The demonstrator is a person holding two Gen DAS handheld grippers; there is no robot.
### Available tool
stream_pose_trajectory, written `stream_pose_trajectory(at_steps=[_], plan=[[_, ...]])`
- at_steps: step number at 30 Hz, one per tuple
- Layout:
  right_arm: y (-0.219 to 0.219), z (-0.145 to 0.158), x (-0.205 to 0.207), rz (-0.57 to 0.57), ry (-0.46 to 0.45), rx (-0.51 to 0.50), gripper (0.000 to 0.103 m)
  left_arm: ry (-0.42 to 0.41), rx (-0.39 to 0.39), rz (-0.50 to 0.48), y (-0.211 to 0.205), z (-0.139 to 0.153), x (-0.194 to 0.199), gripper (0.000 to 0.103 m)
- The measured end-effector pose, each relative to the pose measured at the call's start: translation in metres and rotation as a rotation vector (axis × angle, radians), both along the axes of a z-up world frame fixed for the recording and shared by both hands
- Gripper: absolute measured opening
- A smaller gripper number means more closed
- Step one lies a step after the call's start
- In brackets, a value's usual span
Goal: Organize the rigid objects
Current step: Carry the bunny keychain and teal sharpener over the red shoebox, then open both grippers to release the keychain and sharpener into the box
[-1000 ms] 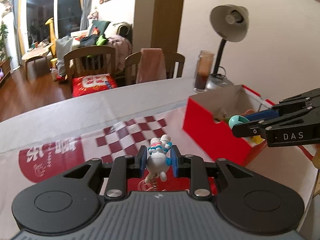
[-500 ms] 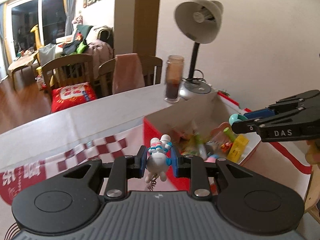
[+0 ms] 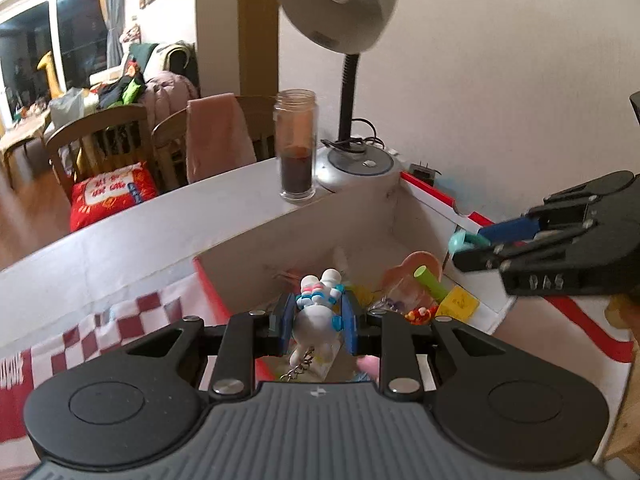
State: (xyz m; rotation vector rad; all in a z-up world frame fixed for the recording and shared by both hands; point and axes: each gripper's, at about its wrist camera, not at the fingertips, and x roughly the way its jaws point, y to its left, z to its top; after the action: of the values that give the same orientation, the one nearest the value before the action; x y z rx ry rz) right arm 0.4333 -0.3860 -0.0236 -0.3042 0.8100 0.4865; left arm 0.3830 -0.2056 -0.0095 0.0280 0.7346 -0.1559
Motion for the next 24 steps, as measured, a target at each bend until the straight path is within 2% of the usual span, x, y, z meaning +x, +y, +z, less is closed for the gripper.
stream_pose_trajectory(at_steps=[12,18,24], plan=[[-0.002,-0.037,0.037,0.013,0.052,-0.028,0.032,0.093,0.03,0.008,-0.03,-0.04,0.069,0.024],[0.001,-0.045,0.044,0.042,0.068,-0.048,0.032,0.159,0.059,0.016,-0.036,-0.061,0.083,0.024],[0.003,-0.051,0.048,0.057,0.09,-0.063,0.033,0.253,0.042,0.02,-0.033,-0.073,0.096,0.025]])
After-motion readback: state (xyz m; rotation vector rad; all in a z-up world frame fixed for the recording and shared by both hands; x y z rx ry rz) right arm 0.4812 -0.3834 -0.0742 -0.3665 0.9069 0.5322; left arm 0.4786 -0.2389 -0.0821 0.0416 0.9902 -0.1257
